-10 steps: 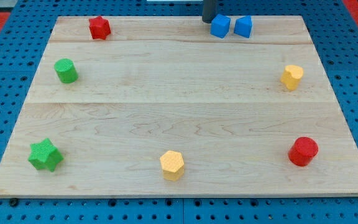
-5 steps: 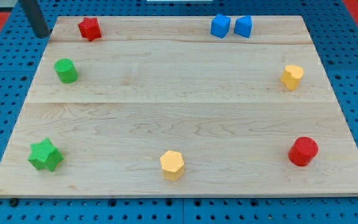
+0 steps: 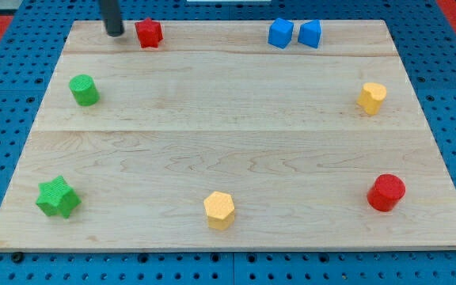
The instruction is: Place the red star to the left of the blue cube
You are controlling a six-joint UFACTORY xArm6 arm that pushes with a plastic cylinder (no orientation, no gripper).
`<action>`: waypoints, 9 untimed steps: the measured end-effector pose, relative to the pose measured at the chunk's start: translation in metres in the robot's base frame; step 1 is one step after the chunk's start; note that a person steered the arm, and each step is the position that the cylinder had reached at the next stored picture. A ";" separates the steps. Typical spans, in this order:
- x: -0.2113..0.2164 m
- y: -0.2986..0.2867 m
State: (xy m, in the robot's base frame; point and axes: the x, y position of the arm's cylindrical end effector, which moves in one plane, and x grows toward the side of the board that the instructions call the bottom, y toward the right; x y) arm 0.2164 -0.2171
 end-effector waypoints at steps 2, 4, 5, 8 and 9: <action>0.003 0.086; 0.007 0.132; 0.016 0.061; 0.026 0.199; 0.022 0.229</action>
State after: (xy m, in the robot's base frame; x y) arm 0.2384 0.0114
